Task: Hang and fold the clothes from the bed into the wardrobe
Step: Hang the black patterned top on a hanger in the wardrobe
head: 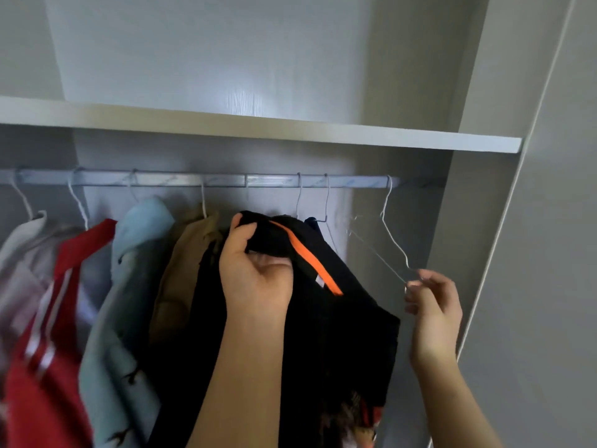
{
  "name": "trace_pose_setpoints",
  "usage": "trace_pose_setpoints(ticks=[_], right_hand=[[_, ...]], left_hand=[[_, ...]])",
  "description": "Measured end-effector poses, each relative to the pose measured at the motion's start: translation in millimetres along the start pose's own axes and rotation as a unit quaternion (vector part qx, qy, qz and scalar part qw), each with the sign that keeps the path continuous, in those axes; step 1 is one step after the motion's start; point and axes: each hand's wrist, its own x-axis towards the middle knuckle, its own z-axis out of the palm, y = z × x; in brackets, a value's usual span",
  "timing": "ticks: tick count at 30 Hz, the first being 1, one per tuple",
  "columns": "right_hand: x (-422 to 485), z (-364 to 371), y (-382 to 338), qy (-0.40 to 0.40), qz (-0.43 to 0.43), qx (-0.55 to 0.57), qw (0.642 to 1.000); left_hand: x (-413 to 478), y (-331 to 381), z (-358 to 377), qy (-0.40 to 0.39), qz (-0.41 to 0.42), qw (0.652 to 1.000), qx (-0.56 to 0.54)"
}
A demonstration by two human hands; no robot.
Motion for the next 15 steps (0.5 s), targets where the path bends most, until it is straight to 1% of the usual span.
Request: trace_pose_setpoints(ticks=[1,2,3,4,5,6,7,10,12,13,15], right_hand=[[18,-1,4,-0.009,-0.010,-0.053,0.999],[36,-1,9,-0.021,-0.025,-0.135,0.990],[54,-1,13,-0.036,-0.051,-0.229,0.971],[71,-1,17,-0.054,-0.083,-0.312,0.945],[88,-2,21,-0.073,-0.106,-0.371,0.920],[102,-2,26,-0.093,-0.109,-0.412,0.900],[117,-2,31,-0.113,-0.094,-0.446,0.883],[154,-1,48,-0.191,-0.013,-0.483,0.855],[170,3,62,-0.257,0.020,-0.491,0.832],[176,6,69,-0.280,0.031,-0.486,0.827],[185,11,83,-0.286,0.065,-0.447,0.845]], left_hand=[[7,-8,0,-0.001,0.012,1.000,0.002],[15,-17,0,-0.004,0.025,1.000,0.008],[22,-23,-1,-0.009,0.036,0.999,0.016],[29,-30,-1,-0.017,0.046,0.999,0.023],[35,-36,-2,-0.029,0.059,0.997,0.032],[42,-43,-3,-0.039,0.072,0.996,0.044],[47,-49,-5,-0.046,0.083,0.994,0.054],[58,-67,-10,-0.044,0.095,0.992,0.064],[66,-76,-11,-0.035,0.101,0.992,0.062],[70,-78,-13,-0.030,0.108,0.992,0.064],[75,-82,-13,-0.037,0.120,0.990,0.065]])
